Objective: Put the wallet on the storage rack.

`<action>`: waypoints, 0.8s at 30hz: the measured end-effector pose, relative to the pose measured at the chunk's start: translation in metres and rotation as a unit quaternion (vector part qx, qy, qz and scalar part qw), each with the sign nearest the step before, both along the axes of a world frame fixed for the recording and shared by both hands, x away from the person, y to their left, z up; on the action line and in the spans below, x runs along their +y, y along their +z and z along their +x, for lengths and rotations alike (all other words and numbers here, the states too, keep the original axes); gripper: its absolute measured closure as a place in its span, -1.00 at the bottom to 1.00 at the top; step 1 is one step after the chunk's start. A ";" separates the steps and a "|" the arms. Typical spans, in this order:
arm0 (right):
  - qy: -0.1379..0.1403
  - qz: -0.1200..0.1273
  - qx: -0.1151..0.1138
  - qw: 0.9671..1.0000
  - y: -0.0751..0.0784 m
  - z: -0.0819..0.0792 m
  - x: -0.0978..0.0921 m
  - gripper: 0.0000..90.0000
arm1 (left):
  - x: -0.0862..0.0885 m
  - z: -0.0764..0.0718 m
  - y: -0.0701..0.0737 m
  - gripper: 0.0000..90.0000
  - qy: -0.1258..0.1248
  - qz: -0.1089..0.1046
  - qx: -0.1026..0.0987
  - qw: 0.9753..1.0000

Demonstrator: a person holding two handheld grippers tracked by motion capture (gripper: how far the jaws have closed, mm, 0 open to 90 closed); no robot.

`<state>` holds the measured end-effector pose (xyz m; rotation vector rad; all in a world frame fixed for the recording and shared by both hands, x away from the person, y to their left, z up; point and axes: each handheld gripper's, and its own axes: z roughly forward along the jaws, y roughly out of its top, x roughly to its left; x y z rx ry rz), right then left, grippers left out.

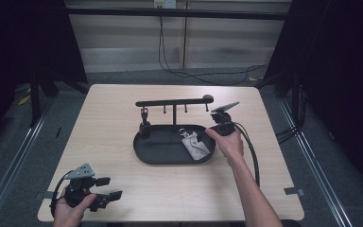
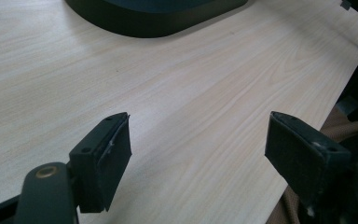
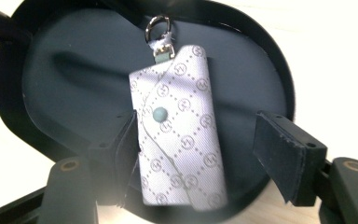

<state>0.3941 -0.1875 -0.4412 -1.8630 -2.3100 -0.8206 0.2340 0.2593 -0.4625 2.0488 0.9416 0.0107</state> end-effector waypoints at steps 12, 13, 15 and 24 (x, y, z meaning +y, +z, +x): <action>0.002 0.011 -0.037 0.999 0.006 -0.021 -0.014 -0.37 | 0.003 0.001 0.000 -0.50 0.007 -0.006 -0.001 1.000; 0.002 0.012 -0.050 0.999 0.005 -0.027 -0.019 -0.37 | 0.003 0.001 -0.001 -0.50 0.007 -0.008 0.000 1.000; -0.005 0.014 -0.059 0.998 0.003 -0.033 -0.024 -0.42 | 0.003 0.001 -0.001 -0.51 0.008 -0.015 0.004 1.000; 0.000 0.028 -0.100 0.995 0.001 -0.060 -0.040 -0.42 | 0.004 0.002 -0.001 -0.50 0.015 -0.009 0.005 1.000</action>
